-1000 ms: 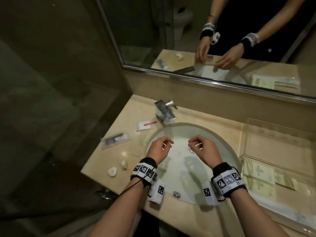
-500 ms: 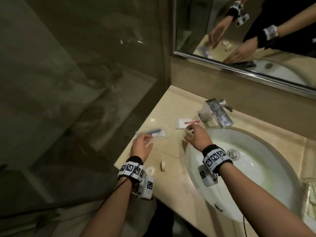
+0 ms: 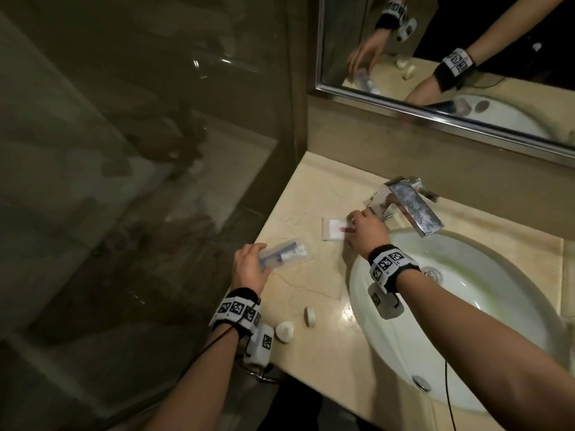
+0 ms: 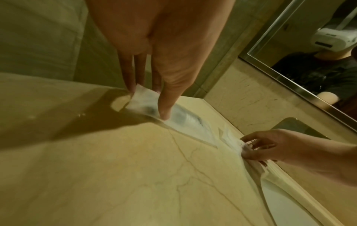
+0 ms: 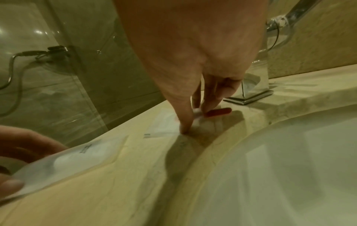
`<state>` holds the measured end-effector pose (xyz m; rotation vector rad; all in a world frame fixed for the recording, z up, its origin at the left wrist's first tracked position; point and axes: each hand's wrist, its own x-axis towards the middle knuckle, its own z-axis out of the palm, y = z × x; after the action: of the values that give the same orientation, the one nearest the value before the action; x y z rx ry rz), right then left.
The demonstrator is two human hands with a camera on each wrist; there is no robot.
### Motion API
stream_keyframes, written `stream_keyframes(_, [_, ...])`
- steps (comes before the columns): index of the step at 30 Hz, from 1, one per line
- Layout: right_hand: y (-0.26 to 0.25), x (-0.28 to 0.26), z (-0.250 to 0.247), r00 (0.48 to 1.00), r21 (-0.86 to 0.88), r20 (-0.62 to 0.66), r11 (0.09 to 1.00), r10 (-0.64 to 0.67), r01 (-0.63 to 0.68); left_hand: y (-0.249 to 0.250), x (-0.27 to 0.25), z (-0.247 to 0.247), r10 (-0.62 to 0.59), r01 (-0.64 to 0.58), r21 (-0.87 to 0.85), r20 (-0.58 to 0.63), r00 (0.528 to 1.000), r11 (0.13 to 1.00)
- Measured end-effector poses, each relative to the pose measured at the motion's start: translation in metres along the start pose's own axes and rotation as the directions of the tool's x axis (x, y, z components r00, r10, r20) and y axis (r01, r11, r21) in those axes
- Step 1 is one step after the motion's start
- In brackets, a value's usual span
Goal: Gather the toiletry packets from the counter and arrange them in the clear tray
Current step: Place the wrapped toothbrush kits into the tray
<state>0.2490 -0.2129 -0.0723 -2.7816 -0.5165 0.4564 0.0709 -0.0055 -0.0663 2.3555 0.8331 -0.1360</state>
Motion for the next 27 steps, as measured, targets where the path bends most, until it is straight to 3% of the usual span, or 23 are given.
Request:
stream_keyframes(4, [0.005, 0.0, 0.002, 0.999, -0.054, 0.029, 0.998, 0.03, -0.029, 0.0, 0.001, 0.0, -0.07, 0.069, 0.04, 0.02, 0.997, 0.997])
stream_keyframes(7, [0.007, -0.003, 0.002, 0.999, -0.087, 0.044, 0.996, 0.024, -0.02, 0.004, -0.001, 0.0, -0.121, 0.123, -0.033, 0.055, 0.991, 0.992])
stream_keyframes(13, [0.008, -0.009, -0.002, 0.993, 0.222, 0.098, 0.971, 0.064, -0.084, 0.008, -0.007, -0.002, -0.182, 0.204, -0.229, 0.117, 0.976, 0.952])
stream_keyframes(20, [0.019, -0.025, -0.009, 0.993, 0.457, 0.087, 0.883, 0.08, -0.111, 0.023, -0.017, -0.002, -0.176, 0.189, -0.347, 0.069, 0.982, 0.918])
stream_keyframes(27, [0.033, -0.052, -0.029, 1.0, 0.513, 0.017, 0.858, 0.01, -0.017, 0.057, -0.039, -0.008, -0.094, 0.1, -0.399, 0.034, 0.995, 0.912])
